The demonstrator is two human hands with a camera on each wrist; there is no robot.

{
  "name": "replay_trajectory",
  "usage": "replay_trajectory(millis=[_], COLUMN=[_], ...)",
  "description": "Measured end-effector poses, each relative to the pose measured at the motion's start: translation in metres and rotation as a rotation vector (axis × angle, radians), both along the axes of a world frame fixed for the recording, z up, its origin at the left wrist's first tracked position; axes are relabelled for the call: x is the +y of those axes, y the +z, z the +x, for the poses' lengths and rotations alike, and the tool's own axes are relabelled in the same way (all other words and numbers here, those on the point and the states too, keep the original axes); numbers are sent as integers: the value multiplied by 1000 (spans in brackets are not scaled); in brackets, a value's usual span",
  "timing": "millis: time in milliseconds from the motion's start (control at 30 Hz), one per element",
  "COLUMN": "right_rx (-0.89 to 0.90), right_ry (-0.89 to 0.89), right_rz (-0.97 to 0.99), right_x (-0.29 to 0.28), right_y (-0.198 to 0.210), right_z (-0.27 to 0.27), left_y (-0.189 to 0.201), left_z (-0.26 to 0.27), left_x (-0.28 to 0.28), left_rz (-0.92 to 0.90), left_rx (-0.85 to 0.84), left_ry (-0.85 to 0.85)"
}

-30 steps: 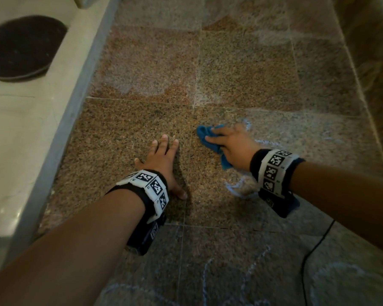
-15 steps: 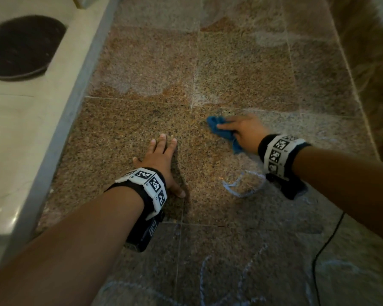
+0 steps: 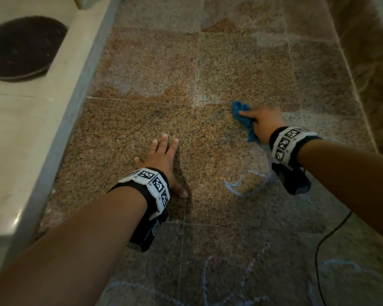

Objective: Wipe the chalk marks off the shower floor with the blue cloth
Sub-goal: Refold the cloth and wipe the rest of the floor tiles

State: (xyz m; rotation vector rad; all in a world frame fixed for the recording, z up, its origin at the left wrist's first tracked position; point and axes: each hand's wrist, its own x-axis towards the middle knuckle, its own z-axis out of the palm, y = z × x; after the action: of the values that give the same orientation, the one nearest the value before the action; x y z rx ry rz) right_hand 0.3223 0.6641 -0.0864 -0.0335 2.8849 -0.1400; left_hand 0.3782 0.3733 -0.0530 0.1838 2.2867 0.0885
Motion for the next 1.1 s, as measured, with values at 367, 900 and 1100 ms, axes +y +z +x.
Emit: replay_trajectory(millis=[367,900,1100], right_rx=[-45,-146,-130], right_ry=[366,430,225], right_rz=[-84,13,35], right_x=[-54,-76,-89], right_y=[6,23,29], right_z=[75,99,108], left_y=[-2,-1,-2], left_z=[0,23,21], left_x=[0,5,7], left_rz=[-16,14,7], left_rx=[14,17,13], left_ry=[-19,-67,-59])
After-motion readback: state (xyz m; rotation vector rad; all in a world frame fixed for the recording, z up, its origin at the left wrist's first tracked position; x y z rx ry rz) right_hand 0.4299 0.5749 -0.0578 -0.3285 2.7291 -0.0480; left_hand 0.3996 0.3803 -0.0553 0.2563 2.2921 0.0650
